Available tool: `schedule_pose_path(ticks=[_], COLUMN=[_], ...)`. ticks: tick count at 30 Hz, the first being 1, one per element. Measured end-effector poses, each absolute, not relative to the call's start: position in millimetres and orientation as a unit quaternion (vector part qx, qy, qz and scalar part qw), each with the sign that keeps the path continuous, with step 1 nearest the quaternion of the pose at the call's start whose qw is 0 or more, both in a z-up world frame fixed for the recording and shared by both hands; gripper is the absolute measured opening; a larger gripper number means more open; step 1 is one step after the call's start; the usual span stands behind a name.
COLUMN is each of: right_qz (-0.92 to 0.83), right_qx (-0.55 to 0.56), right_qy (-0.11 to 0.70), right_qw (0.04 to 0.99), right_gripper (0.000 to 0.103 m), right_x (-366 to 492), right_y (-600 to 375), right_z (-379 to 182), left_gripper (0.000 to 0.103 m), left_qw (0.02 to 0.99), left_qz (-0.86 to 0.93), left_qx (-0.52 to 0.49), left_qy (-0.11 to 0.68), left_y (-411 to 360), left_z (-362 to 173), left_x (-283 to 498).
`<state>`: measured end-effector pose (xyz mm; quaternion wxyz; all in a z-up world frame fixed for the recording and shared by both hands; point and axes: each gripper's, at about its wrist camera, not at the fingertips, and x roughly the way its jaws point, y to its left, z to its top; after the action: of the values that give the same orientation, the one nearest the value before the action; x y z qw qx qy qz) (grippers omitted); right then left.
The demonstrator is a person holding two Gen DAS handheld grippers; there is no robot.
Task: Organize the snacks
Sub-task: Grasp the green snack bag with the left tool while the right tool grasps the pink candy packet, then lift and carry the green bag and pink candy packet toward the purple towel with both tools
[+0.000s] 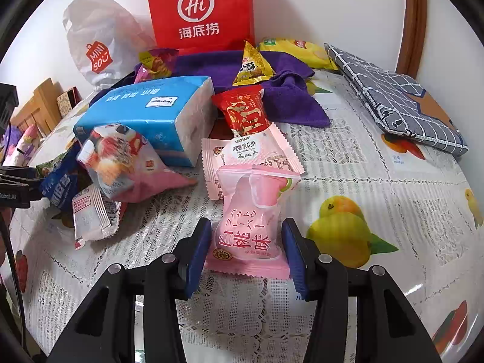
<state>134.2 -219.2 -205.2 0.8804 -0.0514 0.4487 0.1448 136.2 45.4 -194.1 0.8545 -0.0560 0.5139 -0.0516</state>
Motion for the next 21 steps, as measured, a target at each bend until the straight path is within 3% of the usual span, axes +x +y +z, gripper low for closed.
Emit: schedule_pose_path(ticks=[15, 21], right_qz=[0.142, 0.141], right_qx=[-0.056, -0.057], right_qy=[0.449, 0.449], right_qw=[0.880, 0.880], right_gripper=[0.050, 0.050], right_x=[133, 133], right_y=[-218, -218], right_z=[-206, -206], left_gripper=[0.059, 0.059], left_qw=[0.904, 0.903], left_qz=[0.015, 0.014], left_qx=[-0.022, -0.044], left_qy=[0.427, 0.428], left_y=[71, 75], left_z=[-202, -202], left_x=[113, 115])
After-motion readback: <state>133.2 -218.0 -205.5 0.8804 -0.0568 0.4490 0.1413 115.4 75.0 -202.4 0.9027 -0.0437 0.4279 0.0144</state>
